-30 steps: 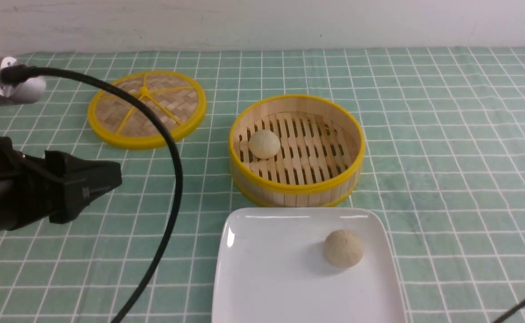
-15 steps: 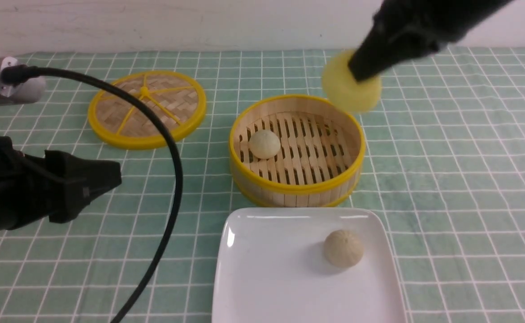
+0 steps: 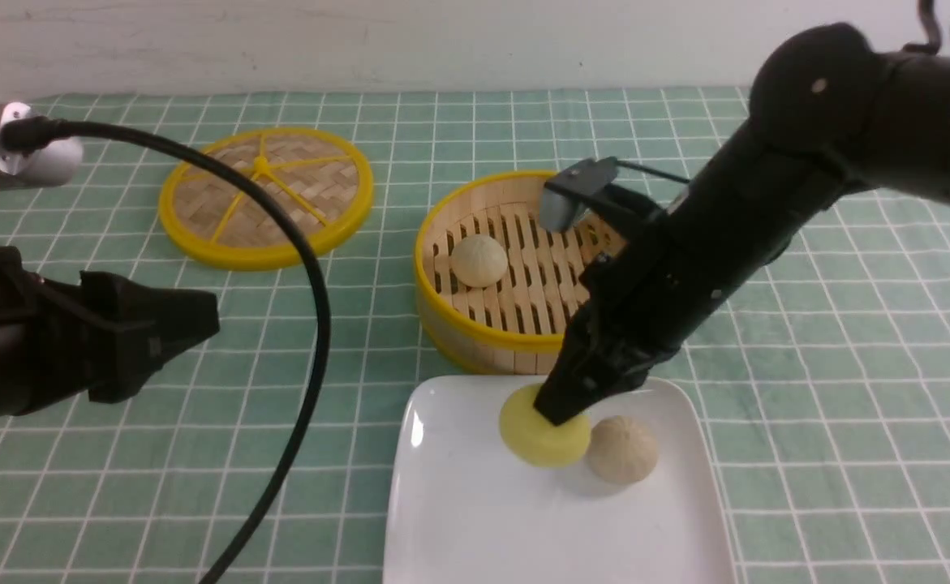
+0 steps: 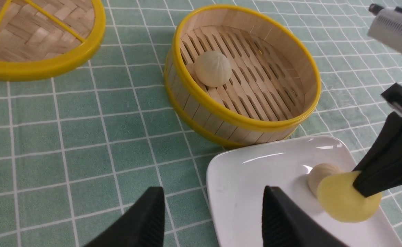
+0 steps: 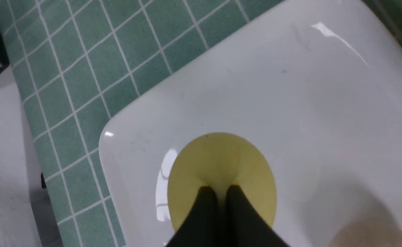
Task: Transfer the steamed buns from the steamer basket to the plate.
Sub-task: Use the right arm to put the steamed stuffed bun into the plate
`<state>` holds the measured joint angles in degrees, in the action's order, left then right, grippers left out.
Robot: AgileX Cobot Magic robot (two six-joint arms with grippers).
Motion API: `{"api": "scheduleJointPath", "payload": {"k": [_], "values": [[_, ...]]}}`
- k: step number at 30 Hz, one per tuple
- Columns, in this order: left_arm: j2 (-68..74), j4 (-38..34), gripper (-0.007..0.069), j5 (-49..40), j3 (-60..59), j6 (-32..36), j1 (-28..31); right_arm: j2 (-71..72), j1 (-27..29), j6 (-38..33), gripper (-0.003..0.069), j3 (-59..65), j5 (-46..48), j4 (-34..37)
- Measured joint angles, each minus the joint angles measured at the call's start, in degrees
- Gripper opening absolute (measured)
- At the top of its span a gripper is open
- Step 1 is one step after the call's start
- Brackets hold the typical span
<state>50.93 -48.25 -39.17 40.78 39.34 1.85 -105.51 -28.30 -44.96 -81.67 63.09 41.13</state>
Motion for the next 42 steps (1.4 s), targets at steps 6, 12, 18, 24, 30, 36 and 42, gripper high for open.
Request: {"api": "scheduleJointPath", "payload": {"k": [6, 12, 18, 24, 30, 36, 42], "values": [[0.00, 0.00, 0.0404, 0.00, 0.00, 0.00, 0.00, -4.24, -0.53, -0.87, 0.0018, 0.00, -3.96, -2.31], [0.00, 0.00, 0.0404, 0.00, 0.00, 0.00, 0.00, -6.60, -0.53, -1.29, 0.0018, 0.00, -8.33, -6.75], [0.00, 0.00, 0.0404, 0.05, 0.00, 0.00, 0.00, -7.32, -0.53, -1.39, 0.0021, 0.00, -10.24, -7.57], [0.00, 0.00, 0.0404, 0.05, 0.00, 0.00, 0.00, -7.32, -0.53, -1.51, 0.0022, 0.00, -11.58, -7.57], [0.00, 0.00, 0.0404, 0.05, 0.00, 0.00, 0.00, -7.99, -0.53, -1.51, 0.0036, 0.00, -10.73, -7.57], [0.00, 0.00, 0.0404, 0.05, 0.00, 0.00, 0.00, -8.34, -0.53, -1.51, 0.0127, 0.00, -8.77, -7.52], [0.00, 0.00, 0.0404, 0.05, 0.00, 0.00, 0.00, -8.34, -0.53, -1.51, 0.0340, -0.36, -8.50, -7.52]]}}
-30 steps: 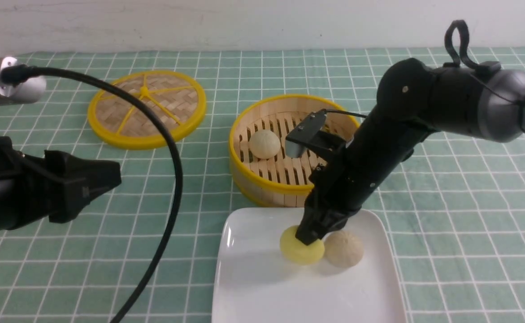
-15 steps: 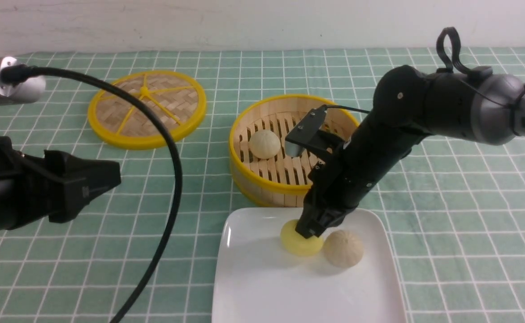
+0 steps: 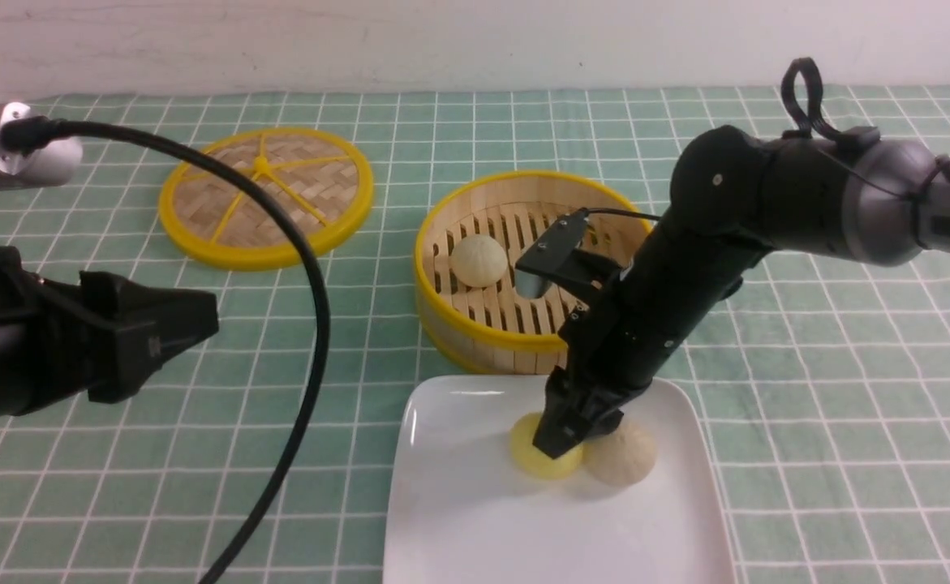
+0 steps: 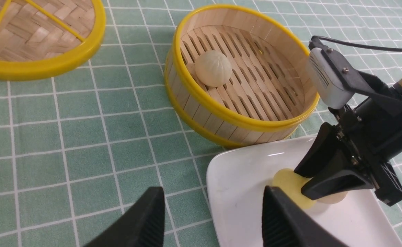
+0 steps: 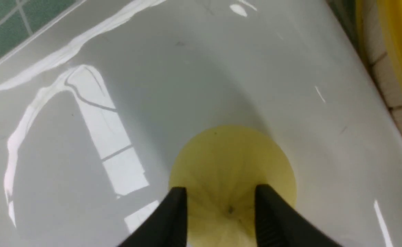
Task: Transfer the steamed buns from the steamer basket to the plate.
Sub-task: Use the right arm to put the steamed stuffed bun into the plate, then use the left arm to grab the steamed stuffed bun that is closest to it
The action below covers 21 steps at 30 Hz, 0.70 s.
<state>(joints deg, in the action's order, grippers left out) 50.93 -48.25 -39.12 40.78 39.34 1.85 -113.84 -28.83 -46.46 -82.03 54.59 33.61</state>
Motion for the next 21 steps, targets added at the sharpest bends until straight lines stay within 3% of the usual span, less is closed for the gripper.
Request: {"api": "scheduleJointPath", "payload": {"k": [3, 5, 12, 21], "values": [[0.00, 0.00, 0.0404, 0.00, 0.00, 0.00, 0.00, 0.15, 0.00, 0.00, 0.0458, -2.31, 0.36, 0.00], [0.00, 0.00, 0.0404, 0.00, 0.00, 0.00, 0.00, 1.01, 0.00, 0.00, 0.0489, -4.02, 0.31, -0.35], [0.00, 0.00, 0.0404, 0.00, 0.00, 0.00, 0.00, 8.87, 0.00, 2.13, 0.0506, -9.72, 0.26, -4.73], [6.05, -4.00, 0.0404, -2.24, 1.17, 0.46, 0.00, 26.69, 0.00, 18.38, 0.0506, -11.73, -2.84, -26.10]]}}
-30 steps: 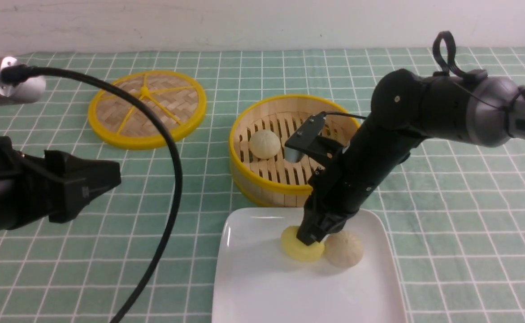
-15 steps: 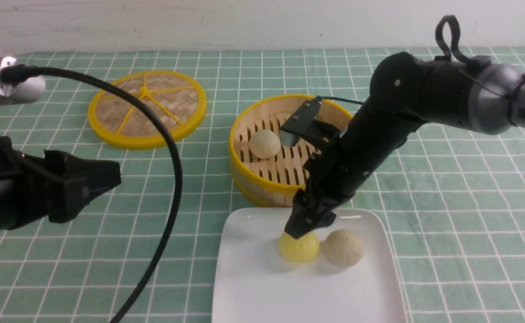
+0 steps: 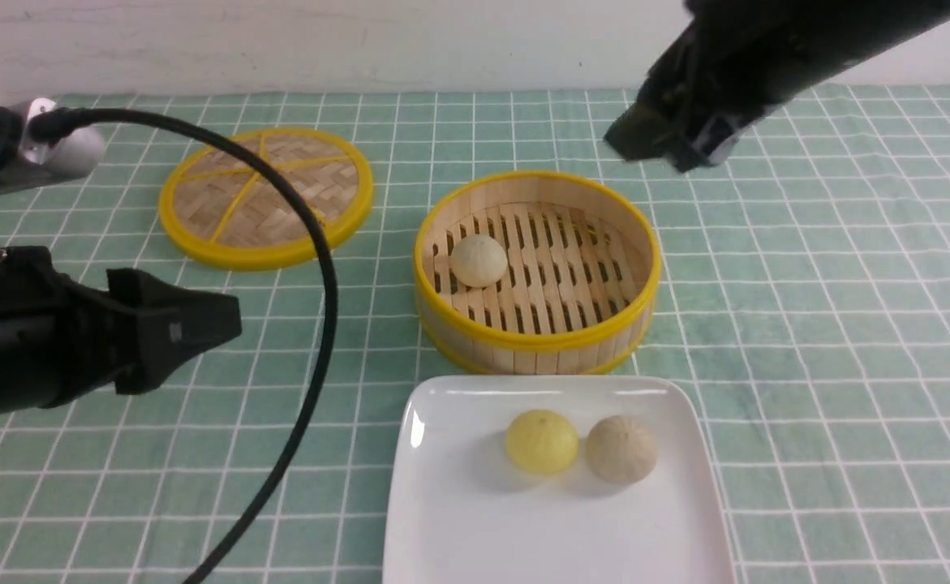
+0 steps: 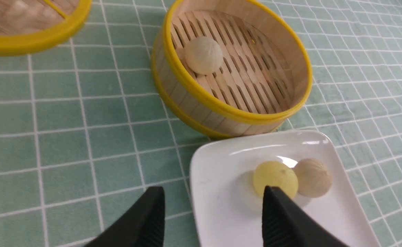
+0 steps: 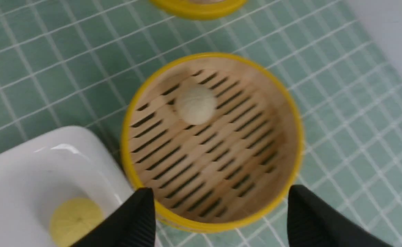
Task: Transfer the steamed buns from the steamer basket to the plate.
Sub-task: Use the left arm to grab the steamed stuffed bun that is closest to it
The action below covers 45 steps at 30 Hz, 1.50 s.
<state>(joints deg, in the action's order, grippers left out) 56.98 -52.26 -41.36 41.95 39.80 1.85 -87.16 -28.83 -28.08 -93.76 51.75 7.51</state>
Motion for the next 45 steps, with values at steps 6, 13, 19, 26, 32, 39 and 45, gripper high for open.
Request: {"api": "scheduleJointPath", "payload": {"k": [6, 13, 19, 26, 32, 39, 45], "values": [[10.87, -2.78, 0.0404, -5.69, 8.63, 6.52, 0.00, 9.53, 0.00, 11.57, 0.0506, -0.25, 3.82, -10.69], [24.79, -3.70, 0.0404, -13.42, 22.57, 17.26, -0.59, 15.96, 0.00, 14.66, 0.0506, -0.31, 11.23, -13.59], [35.86, -3.36, 0.0404, -14.39, 33.06, 25.27, -6.15, 17.06, 0.00, 15.10, 0.0506, -0.37, 15.75, -13.59], [44.24, 4.41, 0.0404, -9.23, 42.72, 14.27, -13.84, 17.06, 0.00, 17.35, 0.0482, -0.37, 18.44, -13.59], [51.33, 14.52, 0.0404, -5.02, 48.94, 4.34, -18.40, 17.06, 0.00, 17.42, 0.0464, -0.37, 18.66, -13.59], [58.95, 17.80, 0.0404, -3.26, 54.31, 1.31, -20.92, 17.06, 0.00, 17.42, 0.0464, -0.37, 18.66, -13.59], [62.40, 17.95, 0.0404, -1.21, 56.02, 1.23, -21.04, 17.06, 0.00, 17.42, 0.0464, -0.37, 18.92, -13.54]]}}
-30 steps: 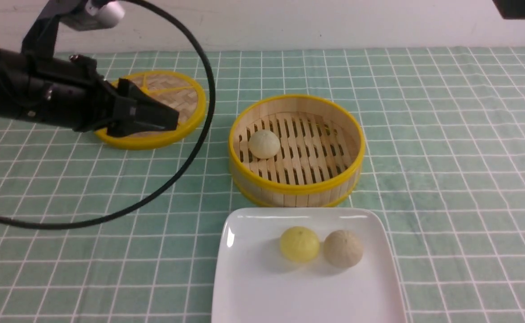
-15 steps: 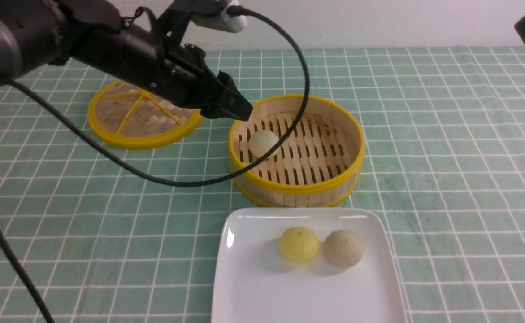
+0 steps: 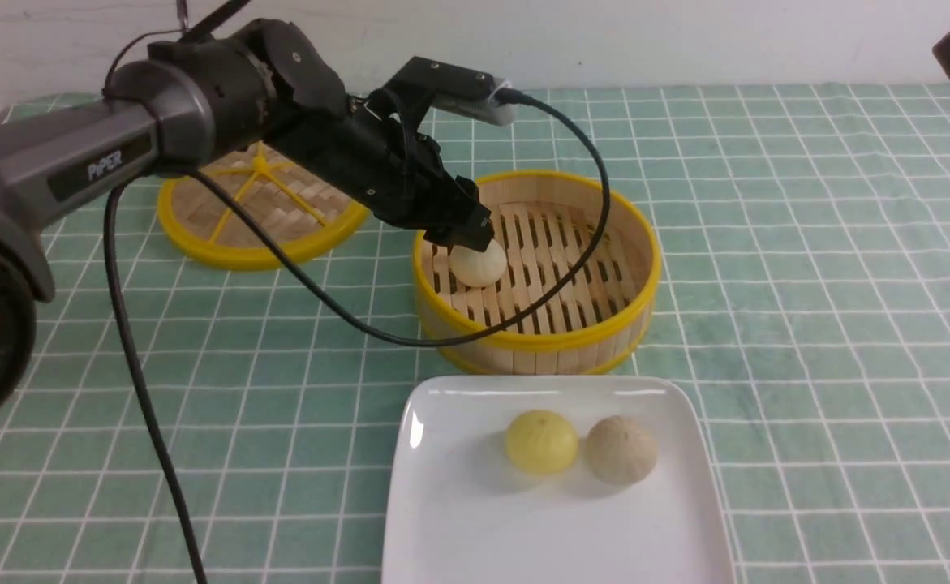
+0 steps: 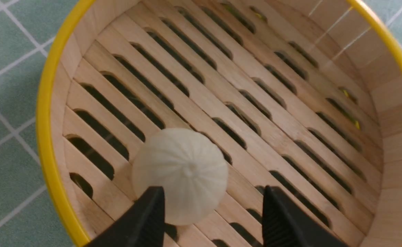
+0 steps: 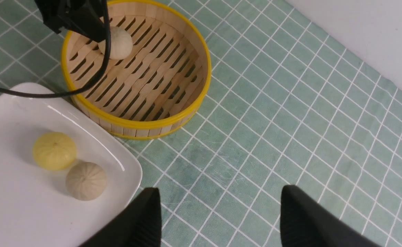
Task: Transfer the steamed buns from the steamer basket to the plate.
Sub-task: Use the left arm to grab the steamed stuffed bun that is closest to it
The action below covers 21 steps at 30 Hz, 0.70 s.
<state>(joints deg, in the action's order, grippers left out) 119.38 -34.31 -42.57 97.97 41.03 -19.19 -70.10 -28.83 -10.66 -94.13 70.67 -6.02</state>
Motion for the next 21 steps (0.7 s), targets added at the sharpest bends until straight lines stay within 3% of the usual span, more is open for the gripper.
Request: {"api": "scheduleJointPath", "payload": {"k": [21], "values": [[2.60, -0.45, 0.0396, 7.18, 0.29, 5.26, -2.35, 0.00, 0.00, 0.00, 0.0464, 2.75, -0.96, -0.04]]}}
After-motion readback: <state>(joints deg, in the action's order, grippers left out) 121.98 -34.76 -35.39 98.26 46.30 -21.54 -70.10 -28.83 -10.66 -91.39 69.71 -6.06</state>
